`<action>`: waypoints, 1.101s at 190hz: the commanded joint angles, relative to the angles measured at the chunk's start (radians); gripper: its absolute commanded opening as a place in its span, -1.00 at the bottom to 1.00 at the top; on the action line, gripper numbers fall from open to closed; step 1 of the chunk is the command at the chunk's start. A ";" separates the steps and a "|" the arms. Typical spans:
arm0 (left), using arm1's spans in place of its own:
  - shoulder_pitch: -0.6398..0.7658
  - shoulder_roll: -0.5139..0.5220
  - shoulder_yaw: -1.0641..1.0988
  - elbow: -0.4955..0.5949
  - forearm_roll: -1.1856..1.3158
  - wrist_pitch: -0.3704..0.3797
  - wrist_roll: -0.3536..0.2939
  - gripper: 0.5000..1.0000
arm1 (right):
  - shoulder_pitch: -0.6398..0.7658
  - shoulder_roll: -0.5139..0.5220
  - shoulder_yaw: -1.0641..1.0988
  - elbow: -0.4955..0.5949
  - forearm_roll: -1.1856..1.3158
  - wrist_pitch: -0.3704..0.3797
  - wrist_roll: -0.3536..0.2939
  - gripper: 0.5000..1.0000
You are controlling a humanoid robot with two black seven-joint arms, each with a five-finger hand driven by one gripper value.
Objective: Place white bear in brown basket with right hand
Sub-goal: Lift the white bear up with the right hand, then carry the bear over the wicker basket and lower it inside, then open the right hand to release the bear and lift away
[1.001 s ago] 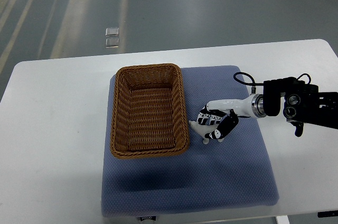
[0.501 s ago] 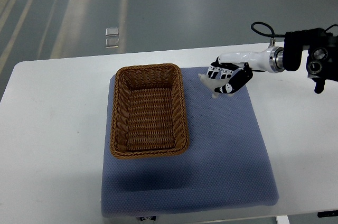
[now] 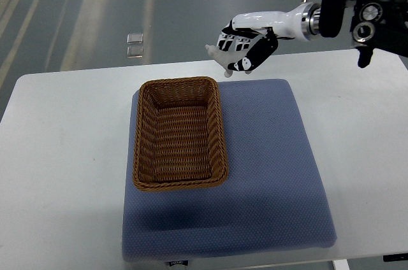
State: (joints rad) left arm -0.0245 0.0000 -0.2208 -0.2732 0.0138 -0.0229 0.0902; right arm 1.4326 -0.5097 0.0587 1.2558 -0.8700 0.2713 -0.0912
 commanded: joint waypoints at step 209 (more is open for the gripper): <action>0.000 0.000 -0.002 0.008 0.000 0.000 0.000 1.00 | -0.265 0.510 -0.062 -0.424 -0.057 -0.185 0.002 0.28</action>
State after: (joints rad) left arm -0.0245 0.0000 -0.2212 -0.2657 0.0138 -0.0230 0.0905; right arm 1.1670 0.0000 -0.0107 0.8334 -0.9279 0.0906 -0.0889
